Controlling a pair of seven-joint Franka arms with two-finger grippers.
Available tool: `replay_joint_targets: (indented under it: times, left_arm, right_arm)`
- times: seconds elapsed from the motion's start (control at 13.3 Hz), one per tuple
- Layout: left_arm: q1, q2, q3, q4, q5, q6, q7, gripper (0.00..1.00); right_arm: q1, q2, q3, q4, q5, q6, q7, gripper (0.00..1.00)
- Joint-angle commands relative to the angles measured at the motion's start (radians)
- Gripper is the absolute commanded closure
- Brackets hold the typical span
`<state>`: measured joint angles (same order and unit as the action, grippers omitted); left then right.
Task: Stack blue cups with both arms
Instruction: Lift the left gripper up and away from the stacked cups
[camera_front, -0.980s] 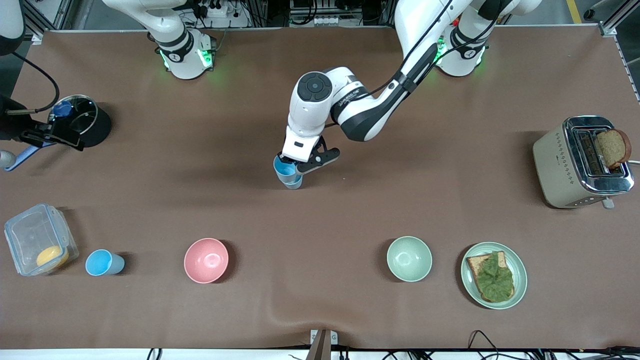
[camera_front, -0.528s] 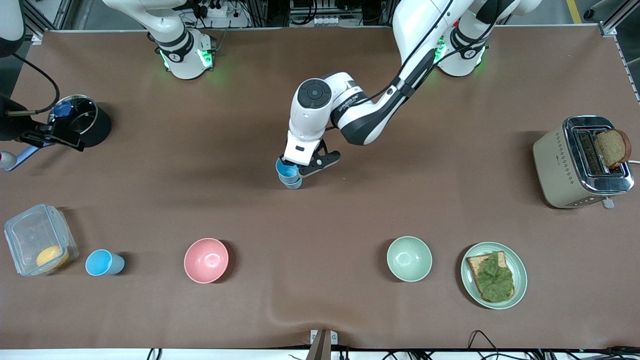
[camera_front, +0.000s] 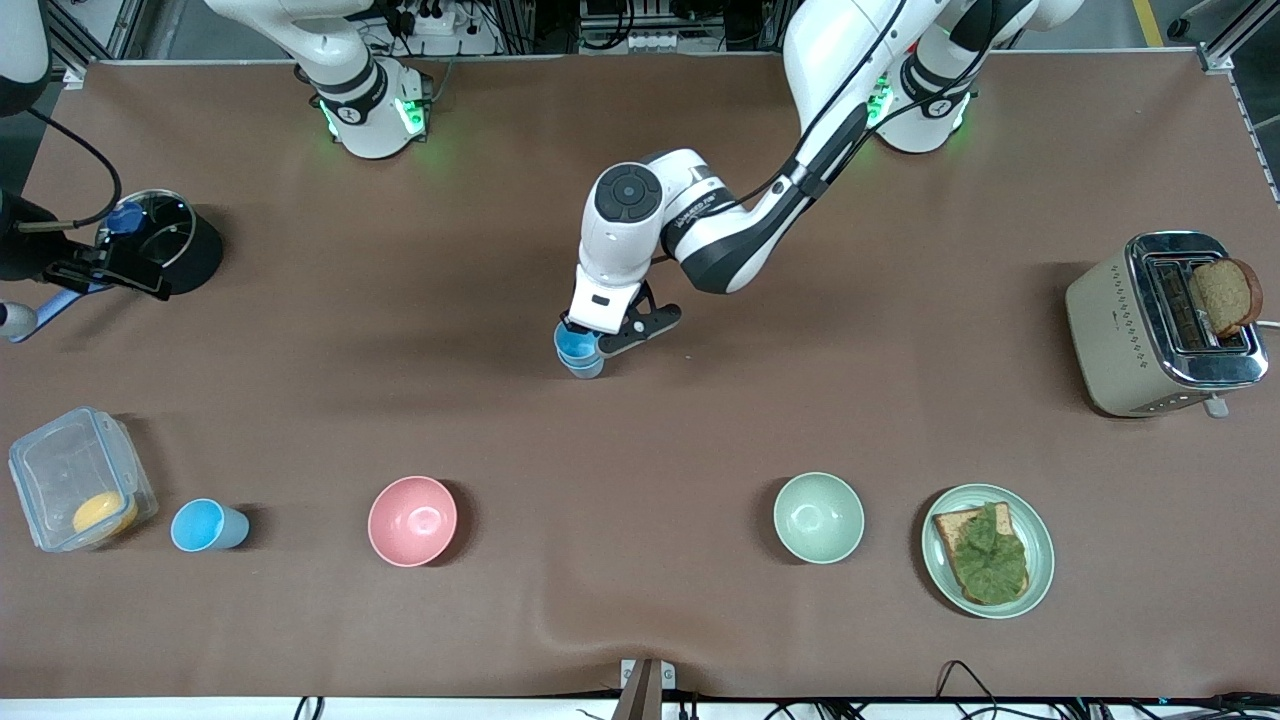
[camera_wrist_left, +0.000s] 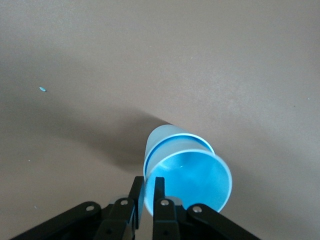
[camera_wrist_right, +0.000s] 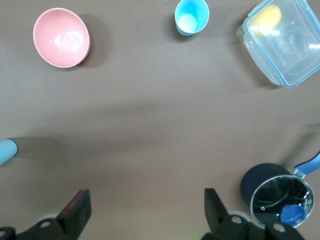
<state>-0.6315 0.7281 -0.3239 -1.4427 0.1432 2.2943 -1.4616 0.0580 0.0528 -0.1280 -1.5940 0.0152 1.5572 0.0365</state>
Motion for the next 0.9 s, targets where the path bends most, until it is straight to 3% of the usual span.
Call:
replay_joint_targets:
  times: [0.0,0.3,0.83]
  left_arm:
    - [-0.004,-0.013,0.008,0.013,0.035,-0.006,-0.036,0.0]
    - [0.071,-0.151,0.022,0.012,0.082,-0.074,0.019,0.0]
    - [0.288,-0.383,0.016,0.01,0.078,-0.354,0.325,0.0]
  right_arm:
    - [-0.024,0.004,0.021,0.011,-0.017,-0.017,-0.003,0.0]
    - [-0.024,0.004,0.021,0.011,-0.017,-0.017,-0.003,0.0]
    - [-0.024,0.004,0.021,0.011,-0.017,-0.017,-0.003,0.0]
